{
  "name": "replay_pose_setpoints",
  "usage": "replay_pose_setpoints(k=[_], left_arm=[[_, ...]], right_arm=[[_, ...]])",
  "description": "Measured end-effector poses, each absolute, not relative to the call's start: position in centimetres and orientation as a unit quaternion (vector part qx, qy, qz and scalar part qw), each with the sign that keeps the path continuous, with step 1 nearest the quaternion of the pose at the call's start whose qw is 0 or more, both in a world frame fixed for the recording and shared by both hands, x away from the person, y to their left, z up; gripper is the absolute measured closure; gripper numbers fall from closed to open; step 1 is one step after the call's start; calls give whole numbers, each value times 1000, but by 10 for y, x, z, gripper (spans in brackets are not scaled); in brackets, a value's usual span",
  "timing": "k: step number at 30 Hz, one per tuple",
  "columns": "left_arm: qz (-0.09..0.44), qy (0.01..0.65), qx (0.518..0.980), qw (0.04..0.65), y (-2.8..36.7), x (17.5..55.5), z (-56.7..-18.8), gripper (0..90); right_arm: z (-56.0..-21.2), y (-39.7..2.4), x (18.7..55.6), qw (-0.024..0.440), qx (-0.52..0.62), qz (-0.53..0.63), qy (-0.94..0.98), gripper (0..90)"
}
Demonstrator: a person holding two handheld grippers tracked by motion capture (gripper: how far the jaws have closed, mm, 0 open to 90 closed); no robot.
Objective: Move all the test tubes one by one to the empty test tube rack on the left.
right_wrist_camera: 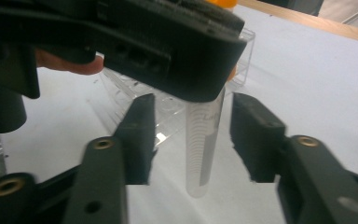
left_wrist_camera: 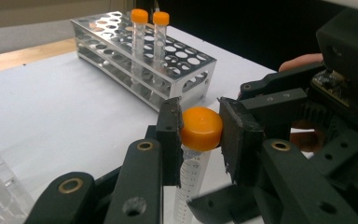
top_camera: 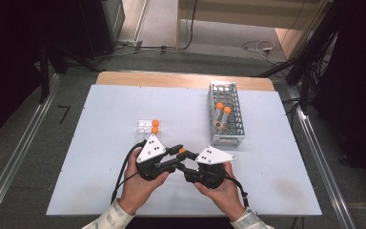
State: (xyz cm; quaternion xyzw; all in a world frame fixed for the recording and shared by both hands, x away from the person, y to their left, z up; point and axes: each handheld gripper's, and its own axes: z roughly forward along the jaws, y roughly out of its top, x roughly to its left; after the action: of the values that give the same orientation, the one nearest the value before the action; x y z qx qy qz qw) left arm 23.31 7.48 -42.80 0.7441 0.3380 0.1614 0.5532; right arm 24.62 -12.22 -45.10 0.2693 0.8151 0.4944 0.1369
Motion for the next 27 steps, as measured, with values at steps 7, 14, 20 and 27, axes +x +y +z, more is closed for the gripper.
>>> replay_pose_setpoints(k=[7,14,20,27], left_arm=[[172,345,730,564,85,233,-419,707],[182,359,712,575,102,236,-409,707],[192,369,695,586,116,236,-399,707],[210,385,679,590,134,241,-393,707]], right_arm=[[-452,-124,246,135,273,500,811,342],[-453,-126,247,132,277,503,808,335],[-454,-127,248,133,279,501,809,336],[-455,-128,249,131,280,499,809,339]])
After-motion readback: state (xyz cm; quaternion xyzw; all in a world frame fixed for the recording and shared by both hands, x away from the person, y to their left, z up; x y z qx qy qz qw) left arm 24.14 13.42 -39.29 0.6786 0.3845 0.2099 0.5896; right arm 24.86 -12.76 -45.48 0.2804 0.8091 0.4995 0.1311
